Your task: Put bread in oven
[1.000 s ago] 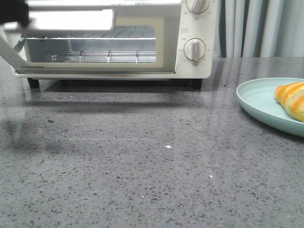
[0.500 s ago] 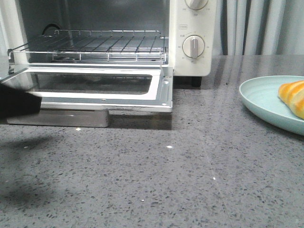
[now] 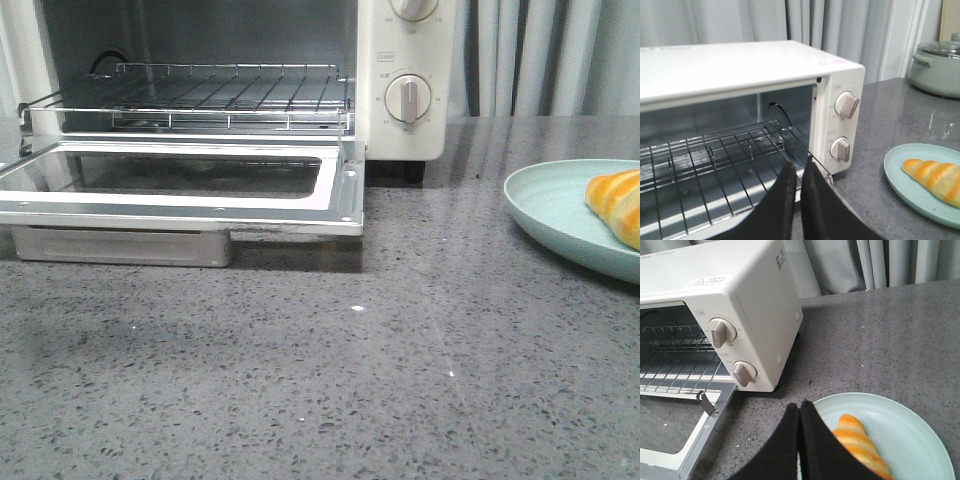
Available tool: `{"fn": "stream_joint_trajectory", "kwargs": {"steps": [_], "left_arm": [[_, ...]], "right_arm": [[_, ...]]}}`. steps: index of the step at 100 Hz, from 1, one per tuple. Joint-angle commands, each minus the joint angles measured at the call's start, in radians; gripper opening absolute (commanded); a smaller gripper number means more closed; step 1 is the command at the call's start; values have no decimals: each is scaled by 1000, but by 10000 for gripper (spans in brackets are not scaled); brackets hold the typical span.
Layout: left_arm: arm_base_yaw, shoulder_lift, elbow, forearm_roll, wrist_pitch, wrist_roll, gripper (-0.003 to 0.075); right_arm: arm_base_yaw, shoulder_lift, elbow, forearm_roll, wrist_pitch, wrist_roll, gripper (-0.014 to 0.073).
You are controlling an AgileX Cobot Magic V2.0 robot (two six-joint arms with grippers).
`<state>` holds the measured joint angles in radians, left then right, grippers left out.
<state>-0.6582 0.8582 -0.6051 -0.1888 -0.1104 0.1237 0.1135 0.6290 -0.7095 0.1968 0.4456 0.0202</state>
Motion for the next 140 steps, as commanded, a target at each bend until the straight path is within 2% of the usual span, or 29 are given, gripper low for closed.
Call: {"fn": "stream_joint_trajectory", "kwargs": {"steps": [1, 18, 57, 140], "left_arm": [[23, -21, -100, 12, 21, 8, -20], [50, -46, -169, 79, 92, 8, -20], [148, -139, -172, 90, 180, 8, -20], [150, -185, -173, 114, 246, 8, -20]], "right_arm": [[1, -3, -36, -5, -68, -11, -68], [1, -3, -36, -6, -62, -11, -68], [1, 43, -36, -39, -60, -11, -68], [1, 161, -36, -39, 76, -9, -67]]}}
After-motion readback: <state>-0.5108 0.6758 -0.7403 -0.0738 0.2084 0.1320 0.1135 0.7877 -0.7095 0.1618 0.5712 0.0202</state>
